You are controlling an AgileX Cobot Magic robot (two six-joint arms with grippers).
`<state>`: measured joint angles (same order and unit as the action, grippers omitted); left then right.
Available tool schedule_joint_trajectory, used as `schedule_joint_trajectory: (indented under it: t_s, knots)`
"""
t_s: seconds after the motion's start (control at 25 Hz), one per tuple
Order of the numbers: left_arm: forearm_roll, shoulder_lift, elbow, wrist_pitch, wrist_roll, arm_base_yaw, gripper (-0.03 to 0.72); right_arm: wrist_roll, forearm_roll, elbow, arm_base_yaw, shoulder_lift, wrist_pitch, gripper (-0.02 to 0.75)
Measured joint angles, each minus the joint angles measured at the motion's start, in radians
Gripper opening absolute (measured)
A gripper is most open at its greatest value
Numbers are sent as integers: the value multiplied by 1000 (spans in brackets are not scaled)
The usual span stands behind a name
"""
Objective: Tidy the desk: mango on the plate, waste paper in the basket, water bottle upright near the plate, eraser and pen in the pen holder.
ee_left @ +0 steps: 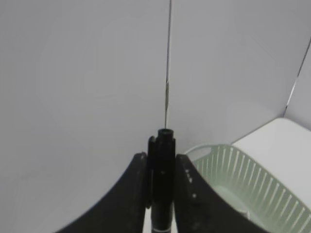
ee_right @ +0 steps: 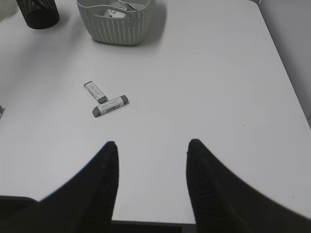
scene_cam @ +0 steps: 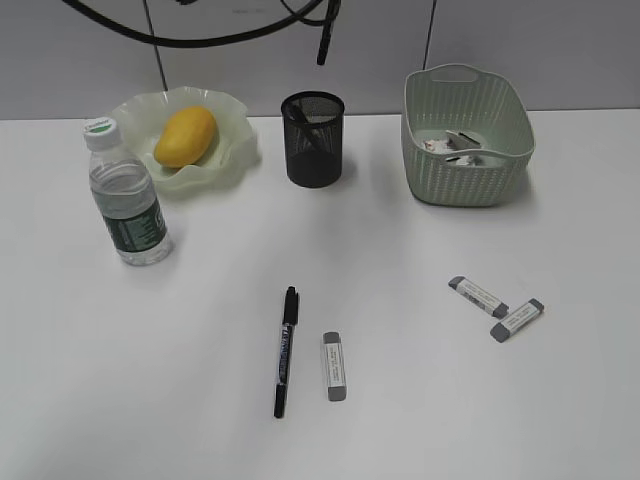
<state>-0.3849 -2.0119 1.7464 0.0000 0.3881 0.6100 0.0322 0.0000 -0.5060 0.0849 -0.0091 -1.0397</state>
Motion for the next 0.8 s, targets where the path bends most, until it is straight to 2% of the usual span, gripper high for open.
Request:
schedule_joint_trajectory:
  t_s: [0.24,0.8]
  knots:
    - [-21,-52,0,-164,0,-7,120,0,0,0,0,0,0,372]
    - [-43,-137,0,-354,0,-79,120,0,12,0,0,0,0,372]
